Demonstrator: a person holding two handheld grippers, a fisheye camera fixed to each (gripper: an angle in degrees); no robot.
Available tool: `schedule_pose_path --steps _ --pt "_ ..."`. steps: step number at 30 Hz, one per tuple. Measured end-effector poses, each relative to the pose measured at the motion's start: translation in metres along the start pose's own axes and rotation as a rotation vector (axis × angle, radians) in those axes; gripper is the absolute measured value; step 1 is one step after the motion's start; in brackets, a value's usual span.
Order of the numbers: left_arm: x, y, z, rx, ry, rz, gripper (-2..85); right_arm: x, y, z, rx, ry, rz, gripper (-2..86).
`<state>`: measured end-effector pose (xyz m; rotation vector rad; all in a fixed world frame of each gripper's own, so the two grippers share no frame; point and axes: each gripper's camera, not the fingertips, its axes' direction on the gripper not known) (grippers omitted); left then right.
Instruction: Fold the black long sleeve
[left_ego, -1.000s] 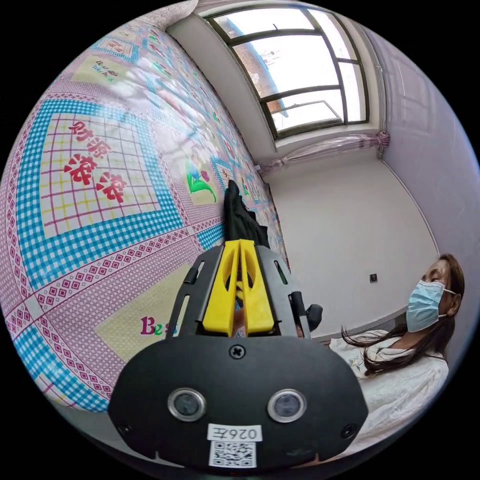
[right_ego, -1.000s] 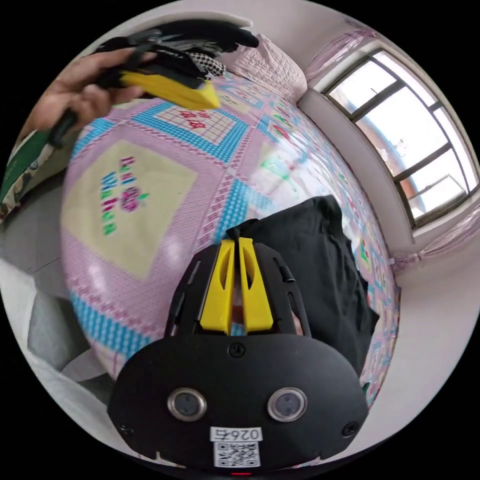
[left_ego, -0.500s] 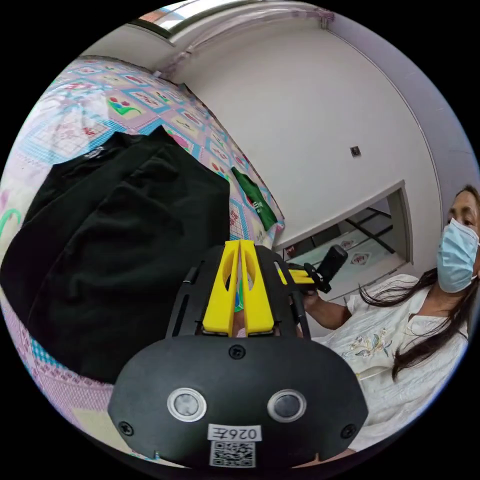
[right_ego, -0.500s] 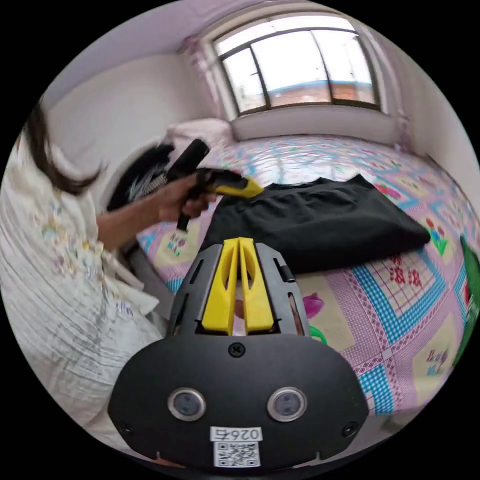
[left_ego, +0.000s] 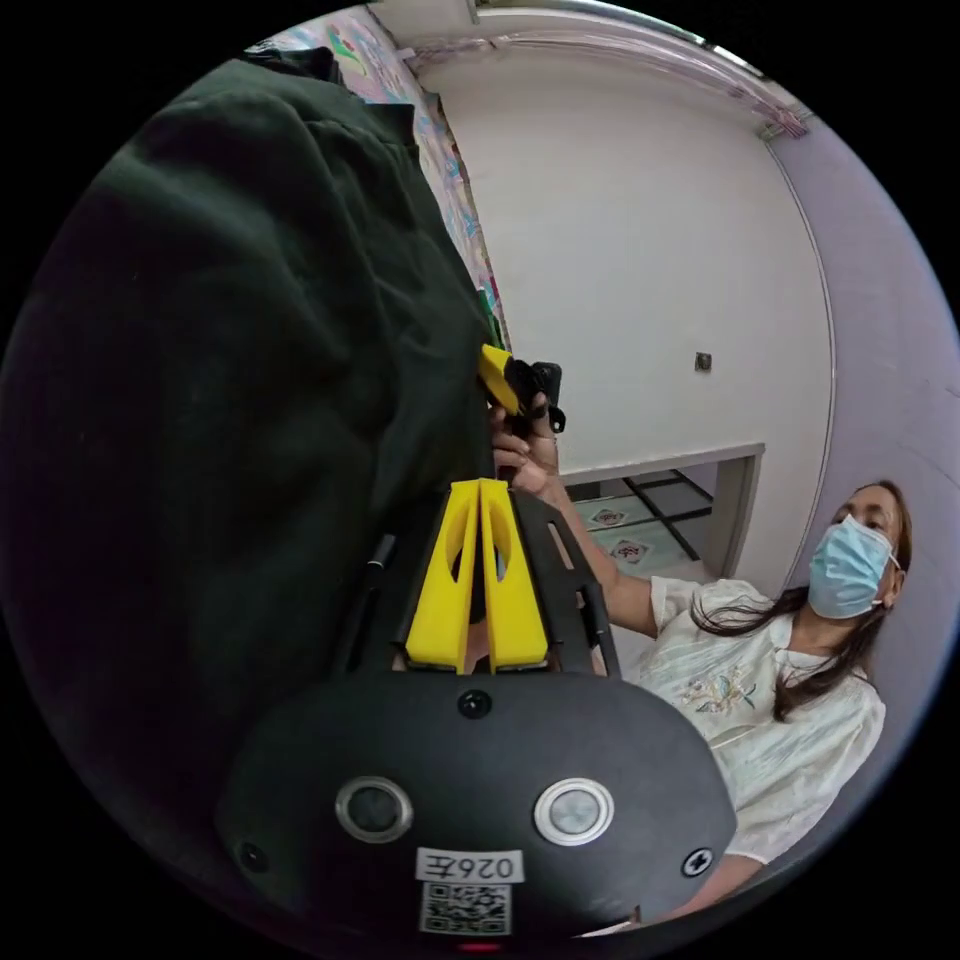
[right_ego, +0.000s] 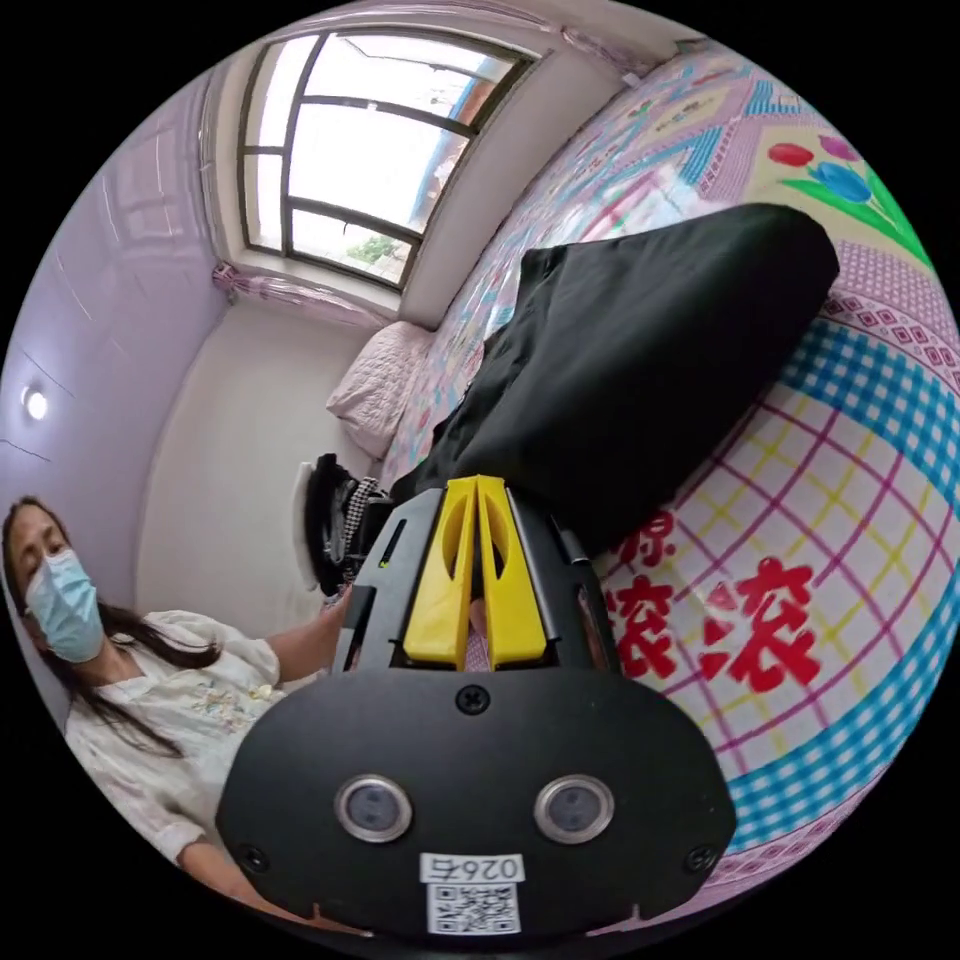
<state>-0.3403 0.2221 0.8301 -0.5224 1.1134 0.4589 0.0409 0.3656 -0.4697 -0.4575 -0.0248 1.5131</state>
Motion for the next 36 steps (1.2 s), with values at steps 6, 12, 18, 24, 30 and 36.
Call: schedule_pose_path --steps 6,12,18,24,30,36 --pt "0.026 0.006 0.023 0.038 -0.199 0.036 -1.0 0.042 -0.052 -0.074 0.1 -0.001 0.052 -0.9" --pt "0.099 0.024 0.032 0.16 -0.769 0.126 -0.9 0.007 -0.095 -0.113 0.144 0.275 -0.035 -0.9" --pt "0.081 0.014 0.067 -0.035 -0.971 0.053 -1.0 -0.002 -0.155 -0.065 -0.042 0.629 -0.112 -1.0" --pt "0.096 0.033 0.014 0.017 -1.183 0.016 -1.0 -0.065 -0.11 -0.1 0.118 0.557 -0.097 -0.9" --pt "0.083 0.043 -0.062 0.083 -1.057 -0.049 -0.9 -0.196 0.022 -0.009 0.144 0.633 -0.118 -0.9" --pt "0.09 0.06 -0.107 0.133 -0.954 -0.011 -1.0 -0.238 0.129 0.102 0.054 0.472 0.118 0.0"
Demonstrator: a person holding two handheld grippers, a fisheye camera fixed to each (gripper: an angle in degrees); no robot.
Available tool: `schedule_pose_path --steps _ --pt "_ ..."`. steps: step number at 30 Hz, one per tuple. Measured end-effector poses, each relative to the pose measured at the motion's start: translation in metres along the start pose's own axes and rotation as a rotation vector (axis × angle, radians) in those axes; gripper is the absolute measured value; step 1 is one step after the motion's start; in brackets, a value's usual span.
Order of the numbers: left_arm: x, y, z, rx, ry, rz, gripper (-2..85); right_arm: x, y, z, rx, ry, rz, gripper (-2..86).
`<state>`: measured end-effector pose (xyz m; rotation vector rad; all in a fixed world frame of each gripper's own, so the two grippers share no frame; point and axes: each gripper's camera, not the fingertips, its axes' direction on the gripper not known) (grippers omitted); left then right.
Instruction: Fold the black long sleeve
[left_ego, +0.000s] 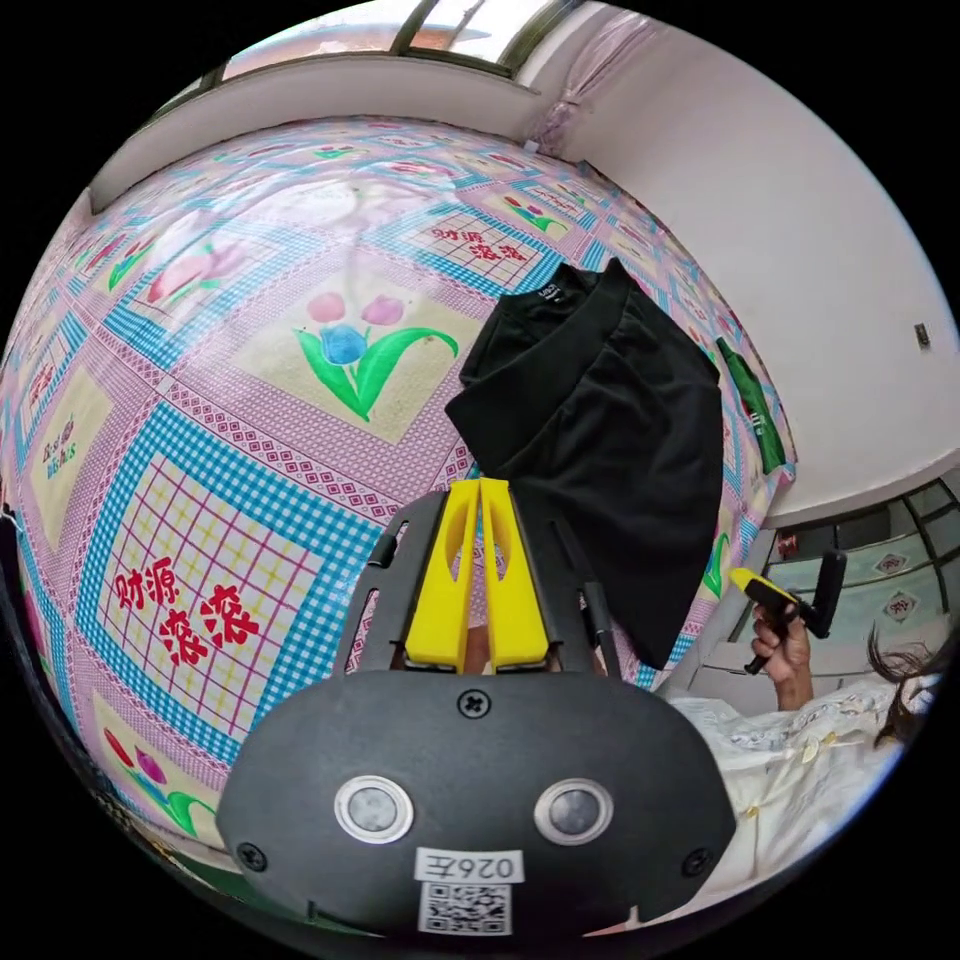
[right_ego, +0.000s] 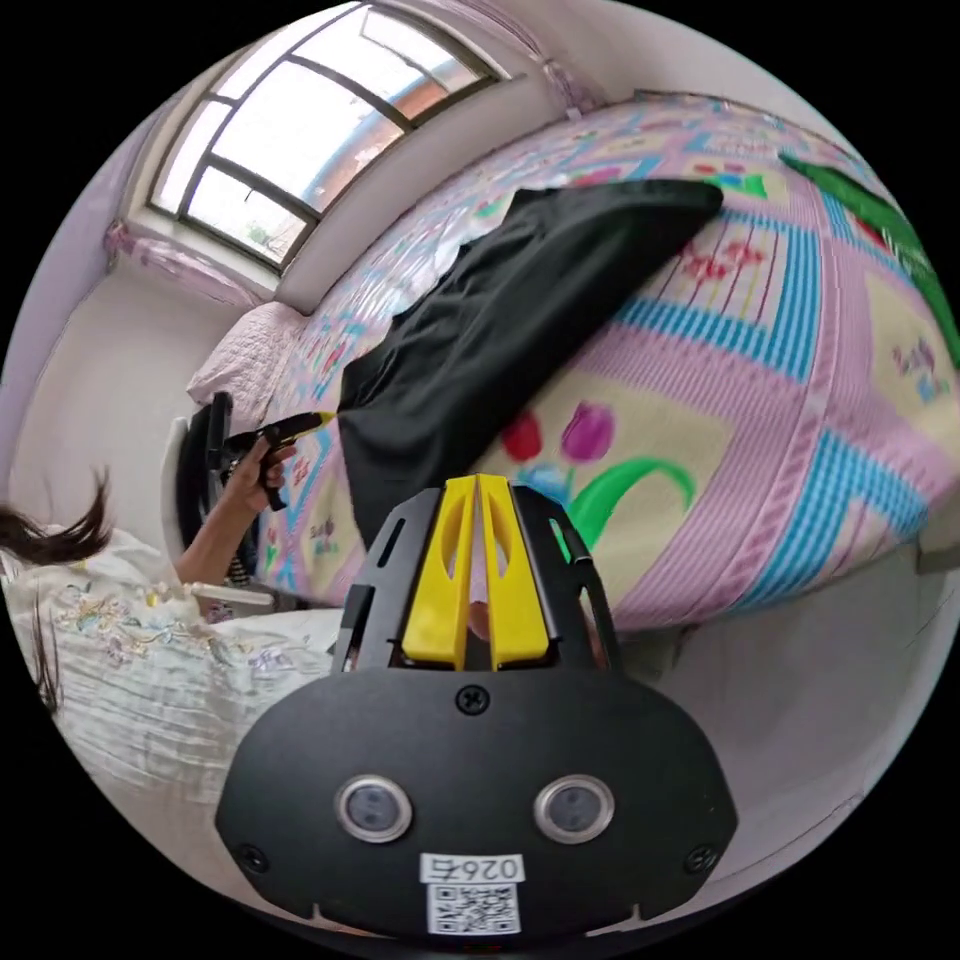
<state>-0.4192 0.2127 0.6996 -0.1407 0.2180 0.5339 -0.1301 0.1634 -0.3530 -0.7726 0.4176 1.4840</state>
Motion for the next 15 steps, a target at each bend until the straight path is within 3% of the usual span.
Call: schedule_pose_path --steps 4,15 --pt "-0.005 0.007 -0.005 -0.029 0.142 0.019 -1.0 -0.013 0.037 0.032 -0.059 -0.196 0.148 2.4" --pt "-0.01 0.024 -0.012 -0.186 0.289 0.074 -1.0 -0.014 0.045 0.052 -0.05 -0.373 0.376 3.3"
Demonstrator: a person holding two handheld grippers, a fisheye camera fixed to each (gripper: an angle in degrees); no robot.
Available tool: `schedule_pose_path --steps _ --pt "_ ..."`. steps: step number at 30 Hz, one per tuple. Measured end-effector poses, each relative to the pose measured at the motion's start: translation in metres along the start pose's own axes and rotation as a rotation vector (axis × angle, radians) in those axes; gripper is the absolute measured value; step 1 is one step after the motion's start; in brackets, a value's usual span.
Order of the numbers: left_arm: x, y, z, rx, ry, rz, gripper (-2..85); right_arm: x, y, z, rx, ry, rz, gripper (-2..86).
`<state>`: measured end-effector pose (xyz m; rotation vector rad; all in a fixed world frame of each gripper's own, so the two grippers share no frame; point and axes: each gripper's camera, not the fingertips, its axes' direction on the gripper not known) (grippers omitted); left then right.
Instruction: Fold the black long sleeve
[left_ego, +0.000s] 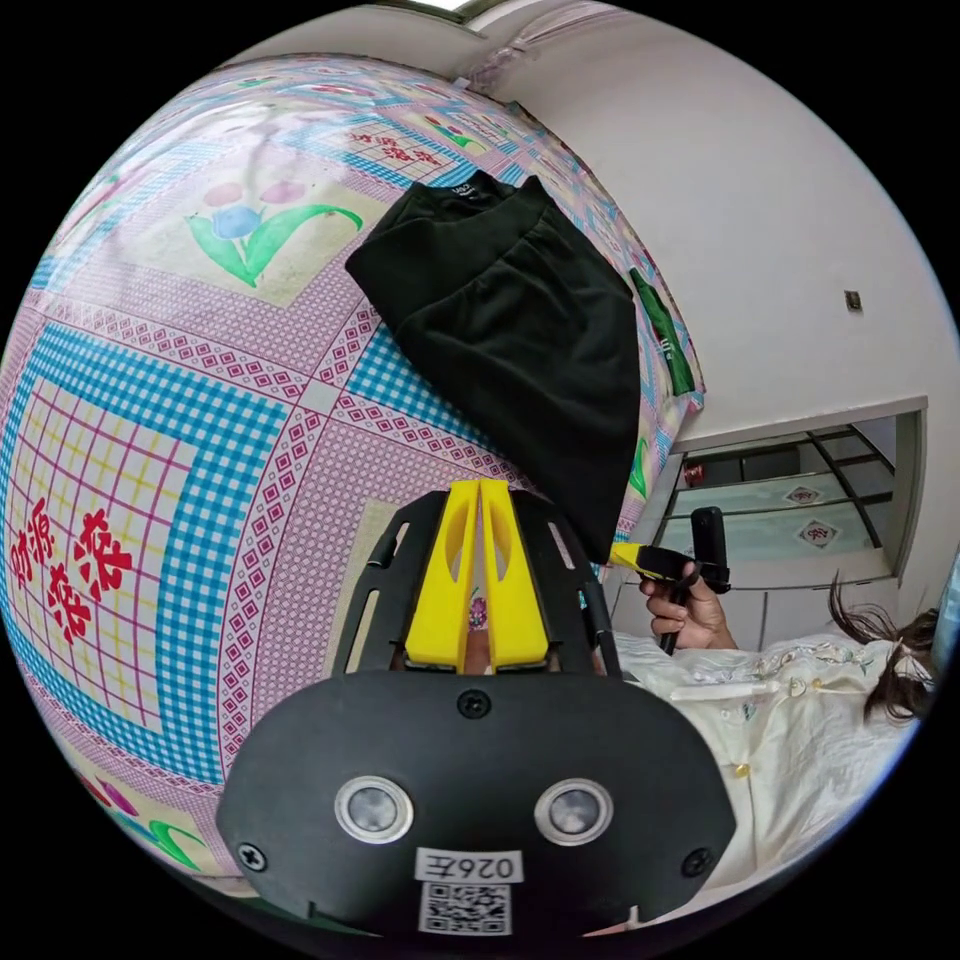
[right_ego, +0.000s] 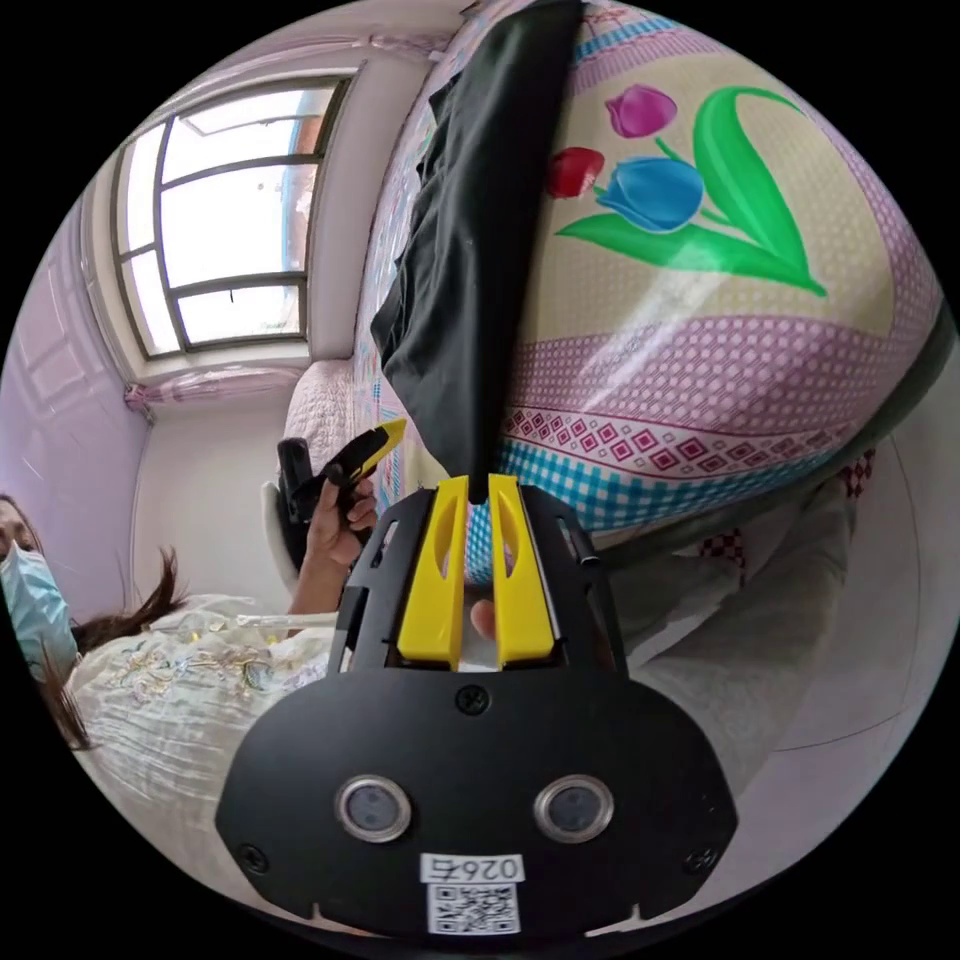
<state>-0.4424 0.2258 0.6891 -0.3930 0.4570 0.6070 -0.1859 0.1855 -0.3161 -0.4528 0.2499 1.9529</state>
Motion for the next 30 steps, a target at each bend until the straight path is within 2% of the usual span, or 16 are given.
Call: schedule_pose_path --steps 3,9,14,16,19,24,30 --pt "-0.007 0.004 -0.018 0.007 0.013 -0.005 -1.0 -0.004 -0.002 -0.009 0.028 -0.075 0.015 4.3" --pt "-0.023 0.006 -0.037 -0.025 0.073 -0.036 -0.9 -0.029 -0.019 -0.02 0.032 -0.062 -0.014 2.0" --pt "-0.027 0.006 -0.046 -0.057 0.185 -0.058 -0.4 -0.025 -0.028 -0.044 0.024 -0.256 0.067 -1.2" --pt "-0.026 0.005 -0.047 -0.083 0.247 -0.051 0.7 -0.034 -0.027 -0.067 0.043 -0.341 0.078 -1.4" --pt "-0.03 0.005 -0.048 -0.079 0.408 -0.083 8.5 -0.056 -0.029 -0.097 0.067 -0.409 0.066 -1.4" --pt "-0.049 0.0 -0.054 0.054 0.742 -0.201 17.5 -0.091 -0.033 -0.135 0.074 -0.416 0.015 -1.5" --pt "-0.08 -0.017 -0.074 0.232 0.882 -0.269 18.9 -0.097 -0.019 -0.154 0.058 -0.426 0.042 -1.5"
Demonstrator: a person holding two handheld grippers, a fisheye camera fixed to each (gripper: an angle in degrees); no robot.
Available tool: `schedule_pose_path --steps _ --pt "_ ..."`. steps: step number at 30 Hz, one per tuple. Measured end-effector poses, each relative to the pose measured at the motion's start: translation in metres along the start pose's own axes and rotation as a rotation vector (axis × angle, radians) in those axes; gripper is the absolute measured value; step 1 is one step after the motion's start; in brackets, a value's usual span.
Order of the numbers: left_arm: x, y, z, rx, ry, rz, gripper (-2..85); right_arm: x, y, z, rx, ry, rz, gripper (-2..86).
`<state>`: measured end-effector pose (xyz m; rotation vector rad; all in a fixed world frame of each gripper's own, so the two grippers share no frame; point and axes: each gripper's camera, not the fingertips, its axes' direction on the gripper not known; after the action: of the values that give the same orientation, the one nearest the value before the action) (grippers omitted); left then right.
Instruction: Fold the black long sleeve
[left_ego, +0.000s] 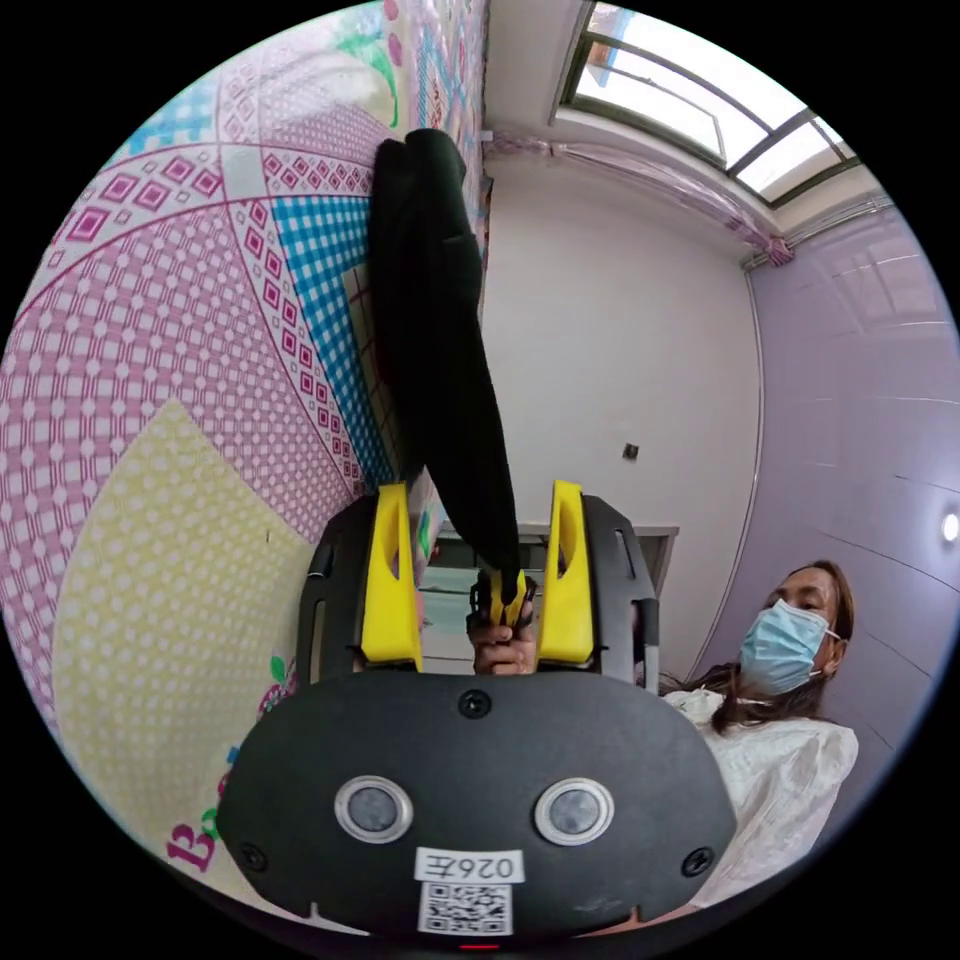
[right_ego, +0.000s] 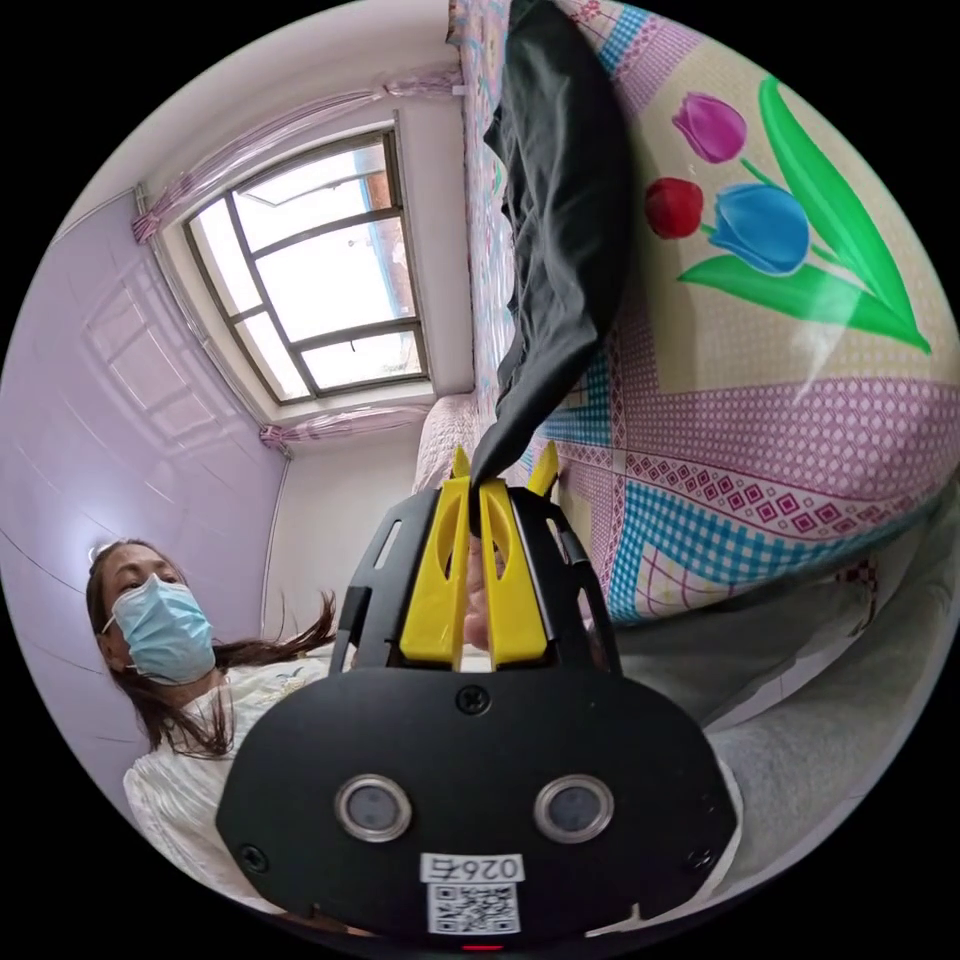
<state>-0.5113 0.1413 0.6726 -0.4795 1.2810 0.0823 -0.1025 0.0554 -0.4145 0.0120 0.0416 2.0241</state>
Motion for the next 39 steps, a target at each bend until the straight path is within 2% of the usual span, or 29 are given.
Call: schedule_pose_path --steps 7,11,13,15,23,27,32,39 --pt "0.023 -0.038 -0.02 0.083 -0.024 0.039 19.1 -0.02 0.032 -0.028 0.021 -0.016 0.006 -1.5" --pt "0.022 -0.046 -0.043 0.088 -0.052 -0.008 12.2 -0.033 0.056 -0.06 0.048 -0.004 -0.018 -1.6" --pt "0.021 -0.041 -0.051 0.05 -0.093 -0.025 6.4 -0.038 0.075 -0.083 0.057 0.028 -0.03 -1.6" --pt "0.02 -0.026 -0.055 -0.013 -0.122 -0.034 4.5 -0.038 0.088 -0.097 0.049 0.061 -0.031 -1.6" --pt "0.023 0.035 -0.072 -0.071 -0.023 -0.068 3.6 -0.017 0.15 -0.126 -0.035 0.043 0.041 -1.6" --pt "0.046 0.046 -0.073 -0.092 0.003 -0.034 3.7 -0.039 0.164 -0.128 -0.049 -0.011 -0.006 -1.6" --pt "0.09 0.034 -0.052 -0.119 0.021 0.065 3.8 -0.094 0.147 -0.144 0.007 -0.088 -0.113 -1.6" --pt "0.137 -0.029 0.021 -0.129 0.036 0.127 3.9 -0.147 0.036 -0.171 0.101 -0.19 -0.203 -1.6"
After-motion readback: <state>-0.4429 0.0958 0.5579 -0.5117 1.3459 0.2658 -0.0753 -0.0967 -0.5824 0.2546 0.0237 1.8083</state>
